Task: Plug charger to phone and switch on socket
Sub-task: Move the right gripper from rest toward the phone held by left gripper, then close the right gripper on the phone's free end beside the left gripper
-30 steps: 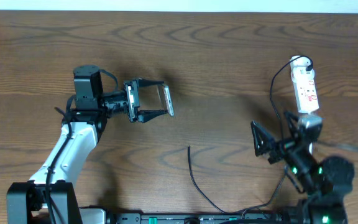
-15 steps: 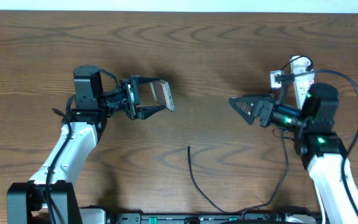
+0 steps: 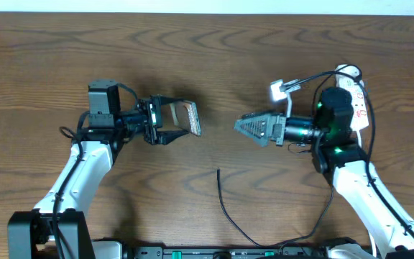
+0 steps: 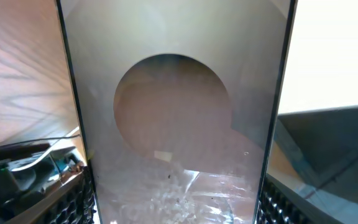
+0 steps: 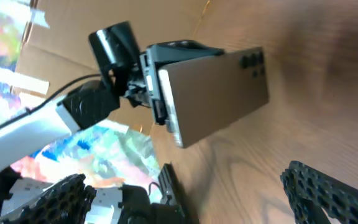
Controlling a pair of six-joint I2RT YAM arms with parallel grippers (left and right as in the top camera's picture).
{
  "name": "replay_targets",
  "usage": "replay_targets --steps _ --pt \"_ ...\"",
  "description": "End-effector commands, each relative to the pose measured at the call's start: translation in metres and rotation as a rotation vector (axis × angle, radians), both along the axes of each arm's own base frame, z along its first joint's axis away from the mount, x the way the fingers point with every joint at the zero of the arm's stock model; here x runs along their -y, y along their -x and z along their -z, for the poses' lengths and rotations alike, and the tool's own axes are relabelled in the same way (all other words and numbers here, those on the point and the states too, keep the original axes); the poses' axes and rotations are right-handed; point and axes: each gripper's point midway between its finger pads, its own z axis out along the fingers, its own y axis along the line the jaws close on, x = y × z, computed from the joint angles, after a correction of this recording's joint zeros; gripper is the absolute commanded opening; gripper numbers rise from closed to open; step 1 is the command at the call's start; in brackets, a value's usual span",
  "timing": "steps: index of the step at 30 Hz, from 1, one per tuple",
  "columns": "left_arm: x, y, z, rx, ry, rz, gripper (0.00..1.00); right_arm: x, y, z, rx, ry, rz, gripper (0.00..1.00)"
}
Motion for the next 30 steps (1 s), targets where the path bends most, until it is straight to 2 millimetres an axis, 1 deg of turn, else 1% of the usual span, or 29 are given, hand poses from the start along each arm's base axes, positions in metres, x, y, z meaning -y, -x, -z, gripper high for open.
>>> replay_targets --steps 1,5,8,9,11,15,20,23,27,30 --pt "-0.001 -0.001 -0.007 0.067 -0.043 0.020 0.07 -0.010 0.005 -0.006 0.090 0.010 -0.043 0.99" --pt "-0.004 0.002 0.002 0.047 -0.078 0.013 0.07 -0.013 0.009 -0.002 0.120 0.027 -0.062 0.99" --pt "-0.005 0.002 0.004 0.049 -0.092 0.010 0.07 -0.011 0.007 0.008 0.101 0.064 -0.038 0.99" --pt "-0.005 0.001 0.005 0.050 -0.095 0.009 0.07 -0.010 0.004 0.018 0.074 0.096 -0.012 0.99" --pt "-0.005 0.001 0.006 0.050 -0.101 0.006 0.07 -0.010 0.003 0.027 0.049 0.128 0.009 0.99" --pt "0.001 0.003 0.008 0.051 -0.118 0.016 0.07 -0.016 0.003 0.038 0.022 0.166 0.020 0.99" --pt "0.014 0.008 0.011 0.053 -0.140 0.044 0.07 -0.030 0.010 0.044 0.027 0.189 -0.002 0.99" --pt "0.018 0.010 0.012 0.054 -0.142 0.056 0.07 -0.037 0.016 0.045 0.030 0.198 -0.017 0.99" --pt "0.021 0.011 0.012 0.052 -0.145 0.062 0.08 -0.042 0.018 0.049 0.030 0.222 -0.011 0.99" --pt "0.025 0.013 0.012 0.050 -0.144 0.073 0.07 -0.043 0.017 0.058 0.008 0.261 0.019 0.99"
